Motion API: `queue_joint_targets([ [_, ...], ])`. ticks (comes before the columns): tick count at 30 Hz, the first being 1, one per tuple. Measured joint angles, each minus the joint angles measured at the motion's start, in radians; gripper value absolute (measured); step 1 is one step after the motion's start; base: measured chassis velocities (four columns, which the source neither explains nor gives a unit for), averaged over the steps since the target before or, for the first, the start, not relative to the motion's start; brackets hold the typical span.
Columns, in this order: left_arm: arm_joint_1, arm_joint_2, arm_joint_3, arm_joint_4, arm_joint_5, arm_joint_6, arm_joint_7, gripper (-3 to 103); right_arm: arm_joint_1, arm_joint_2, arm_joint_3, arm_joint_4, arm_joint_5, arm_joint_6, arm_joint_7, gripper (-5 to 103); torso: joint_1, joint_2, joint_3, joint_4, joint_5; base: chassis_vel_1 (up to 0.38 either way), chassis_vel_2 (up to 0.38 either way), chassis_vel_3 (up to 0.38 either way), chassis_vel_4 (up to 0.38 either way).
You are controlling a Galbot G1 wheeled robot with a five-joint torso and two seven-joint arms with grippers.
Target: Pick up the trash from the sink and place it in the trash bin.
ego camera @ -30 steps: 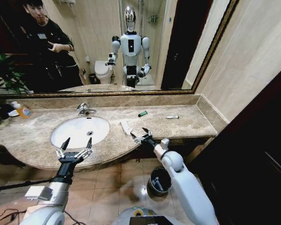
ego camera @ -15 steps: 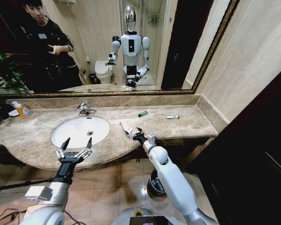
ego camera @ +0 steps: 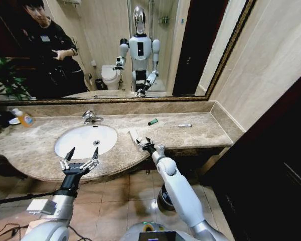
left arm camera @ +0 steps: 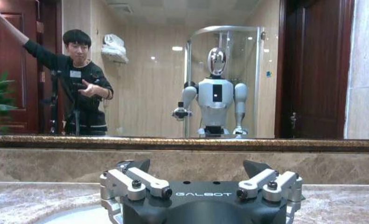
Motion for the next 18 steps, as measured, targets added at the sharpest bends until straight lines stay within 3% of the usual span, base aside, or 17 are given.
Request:
queue_joint_targets([
  [2, 0.000, 0.000, 0.000, 0.000, 0.000, 0.000, 0.000, 100, 0.000, -0.001, 0.000, 0.000, -0.001, 0.000, -0.005, 61, 0.000, 0.000, 0.000, 0.0000, 0.0000, 0.000, 0.000, 0.000, 0.000],
  [10, 0.000, 0.000, 0.000, 0.000, 0.000, 0.000, 0.000, 100, 0.003, -0.016, 0.005, 0.010, 0.002, 0.000, -0.077, 24, 0.000, 0.000, 0.000, 0.0000, 0.0000, 0.000, 0.000, 0.000, 0.000],
  [12, 0.000, 0.000, 0.000, 0.000, 0.000, 0.000, 0.000, 100, 0.001, -0.016, 0.008, 0.012, 0.002, 0.000, -0.087, 24, 0.000, 0.000, 0.000, 0.0000, 0.0000, 0.000, 0.000, 0.000, 0.000],
  [14, 0.000, 0.000, 0.000, 0.000, 0.000, 0.000, 0.000, 100, -0.002, -0.014, 0.012, 0.013, 0.002, 0.001, -0.104, 13, 0.000, 0.000, 0.000, 0.0000, 0.0000, 0.000, 0.000, 0.000, 0.000],
  [18, 0.000, 0.000, 0.000, 0.000, 0.000, 0.000, 0.000, 100, -0.009, -0.010, 0.011, 0.021, 0.001, 0.001, -0.109, 8, 0.000, 0.000, 0.000, 0.0000, 0.0000, 0.000, 0.000, 0.000, 0.000],
])
